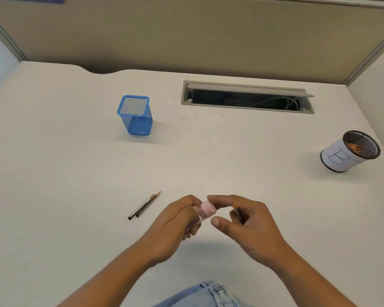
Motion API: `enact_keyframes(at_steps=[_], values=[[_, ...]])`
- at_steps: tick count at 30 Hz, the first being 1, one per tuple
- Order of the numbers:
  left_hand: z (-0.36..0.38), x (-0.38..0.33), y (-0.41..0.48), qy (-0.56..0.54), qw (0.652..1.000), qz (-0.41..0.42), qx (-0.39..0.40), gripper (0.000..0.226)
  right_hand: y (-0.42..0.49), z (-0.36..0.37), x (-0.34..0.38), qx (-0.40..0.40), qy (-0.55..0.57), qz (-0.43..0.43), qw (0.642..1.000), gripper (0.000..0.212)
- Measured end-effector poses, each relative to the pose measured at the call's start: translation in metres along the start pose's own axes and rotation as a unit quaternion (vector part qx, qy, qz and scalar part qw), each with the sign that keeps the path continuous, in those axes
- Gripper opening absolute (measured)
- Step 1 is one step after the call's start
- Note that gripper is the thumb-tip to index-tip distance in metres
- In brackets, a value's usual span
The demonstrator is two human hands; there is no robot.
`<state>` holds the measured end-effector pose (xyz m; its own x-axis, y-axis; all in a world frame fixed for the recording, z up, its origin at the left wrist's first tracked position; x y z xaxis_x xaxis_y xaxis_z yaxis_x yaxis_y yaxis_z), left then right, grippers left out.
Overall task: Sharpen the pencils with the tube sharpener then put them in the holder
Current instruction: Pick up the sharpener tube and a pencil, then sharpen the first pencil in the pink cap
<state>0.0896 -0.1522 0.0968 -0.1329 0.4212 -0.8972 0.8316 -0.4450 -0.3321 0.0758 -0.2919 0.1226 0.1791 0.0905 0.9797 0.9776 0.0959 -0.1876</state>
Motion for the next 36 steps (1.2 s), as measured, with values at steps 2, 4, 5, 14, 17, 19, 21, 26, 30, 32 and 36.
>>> enact_keyframes(at_steps=[2, 4, 5, 14, 17, 19, 21, 26, 30, 32, 36], values=[[-0.001, -0.001, -0.006, 0.025, 1.0, 0.011, 0.008, 0.027, -0.007, 0.002, 0.005, -0.006, 0.001, -0.009, 1.0, 0.026], [-0.002, -0.004, -0.01, 0.056, 0.998, 0.025, 0.012, 0.027, -0.014, 0.005, 0.014, -0.006, -0.023, -0.04, 0.999, 0.024], [-0.003, -0.004, -0.012, 0.072, 0.997, 0.031, 0.011, 0.027, -0.017, 0.007, 0.018, -0.009, -0.054, -0.057, 0.997, 0.023], [-0.014, -0.011, -0.029, 0.1, 0.992, 0.077, -0.013, 0.019, -0.031, 0.011, 0.034, -0.122, -0.148, -0.061, 0.98, 0.016], [-0.018, -0.015, -0.033, 0.103, 0.99, 0.098, -0.003, 0.013, -0.024, 0.013, 0.019, -0.104, 0.013, 0.066, 0.992, 0.021], [-0.022, -0.018, -0.037, 0.113, 0.987, 0.113, -0.004, 0.015, -0.025, 0.018, 0.018, -0.088, 0.058, 0.111, 0.988, 0.025], [-0.029, -0.019, -0.039, 0.116, 0.986, 0.117, -0.019, 0.014, -0.028, 0.016, 0.017, -0.088, 0.053, 0.12, 0.987, 0.033], [-0.047, -0.022, -0.044, 0.086, 0.986, 0.134, -0.044, 0.022, -0.036, 0.009, 0.038, -0.07, -0.019, 0.031, 0.997, 0.027], [-0.057, -0.028, -0.049, 0.072, 0.984, 0.147, -0.065, 0.023, -0.044, 0.015, 0.065, -0.062, -0.066, -0.059, 0.994, 0.017], [-0.06, -0.03, -0.051, 0.067, 0.983, 0.151, -0.075, 0.023, -0.045, 0.017, 0.074, -0.07, -0.068, -0.079, 0.992, 0.014], [-0.061, -0.031, -0.053, 0.081, 0.982, 0.152, -0.079, 0.026, -0.045, 0.021, 0.08, -0.056, -0.095, -0.108, 0.988, 0.012]])
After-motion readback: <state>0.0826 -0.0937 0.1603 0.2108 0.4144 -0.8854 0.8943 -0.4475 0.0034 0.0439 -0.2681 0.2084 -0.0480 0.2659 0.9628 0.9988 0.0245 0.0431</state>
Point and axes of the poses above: each hand's wrist, its own y-axis towards the middle knuckle, its own z-axis out of the palm, x = y × z, the point moved 9 cm from there along y, towards the middle knuckle, and after that the axes turned 12 degrees about y, right-handed, at the moved point
